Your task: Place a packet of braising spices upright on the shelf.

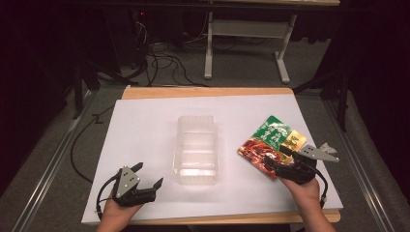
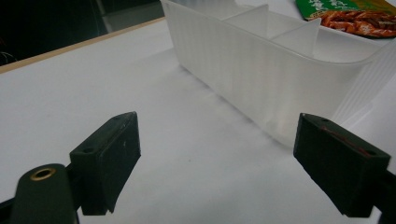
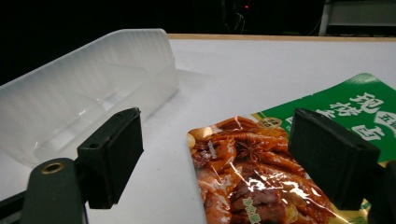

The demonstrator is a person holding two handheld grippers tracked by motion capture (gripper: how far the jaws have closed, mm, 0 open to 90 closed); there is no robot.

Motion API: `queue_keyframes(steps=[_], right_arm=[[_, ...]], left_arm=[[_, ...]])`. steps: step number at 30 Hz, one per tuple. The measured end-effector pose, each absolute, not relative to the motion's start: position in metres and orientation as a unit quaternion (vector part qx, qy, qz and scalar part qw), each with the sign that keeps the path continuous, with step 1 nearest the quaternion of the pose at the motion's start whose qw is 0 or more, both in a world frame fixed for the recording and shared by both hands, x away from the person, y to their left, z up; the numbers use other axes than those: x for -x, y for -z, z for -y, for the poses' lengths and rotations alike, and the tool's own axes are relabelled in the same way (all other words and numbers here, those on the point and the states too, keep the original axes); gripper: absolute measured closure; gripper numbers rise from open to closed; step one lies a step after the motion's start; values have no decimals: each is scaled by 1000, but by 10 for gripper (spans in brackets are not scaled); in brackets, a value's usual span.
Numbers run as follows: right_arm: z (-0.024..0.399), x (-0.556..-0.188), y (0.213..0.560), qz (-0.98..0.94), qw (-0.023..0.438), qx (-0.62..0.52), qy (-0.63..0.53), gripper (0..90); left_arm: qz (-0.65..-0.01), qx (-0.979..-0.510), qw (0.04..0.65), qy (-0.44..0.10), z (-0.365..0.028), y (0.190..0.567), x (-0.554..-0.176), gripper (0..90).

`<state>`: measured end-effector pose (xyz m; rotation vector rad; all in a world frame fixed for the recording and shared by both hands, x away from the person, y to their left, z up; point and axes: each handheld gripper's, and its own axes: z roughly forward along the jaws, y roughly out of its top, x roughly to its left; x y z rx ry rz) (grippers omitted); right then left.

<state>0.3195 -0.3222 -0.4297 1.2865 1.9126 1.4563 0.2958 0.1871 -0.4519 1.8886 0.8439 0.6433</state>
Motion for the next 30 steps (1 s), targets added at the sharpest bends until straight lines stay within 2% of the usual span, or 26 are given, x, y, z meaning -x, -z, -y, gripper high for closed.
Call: queue_keyframes(steps=[11, 30], right_arm=[[328, -319, 427, -685, 229, -459, -516, 183], [341, -321, 428, -678, 242, -474, -508, 176]], left_arm=[[-341, -774, 466, -261, -184, 453, -297, 152], [-339, -775, 465, -259, -181, 453, -295, 152]])
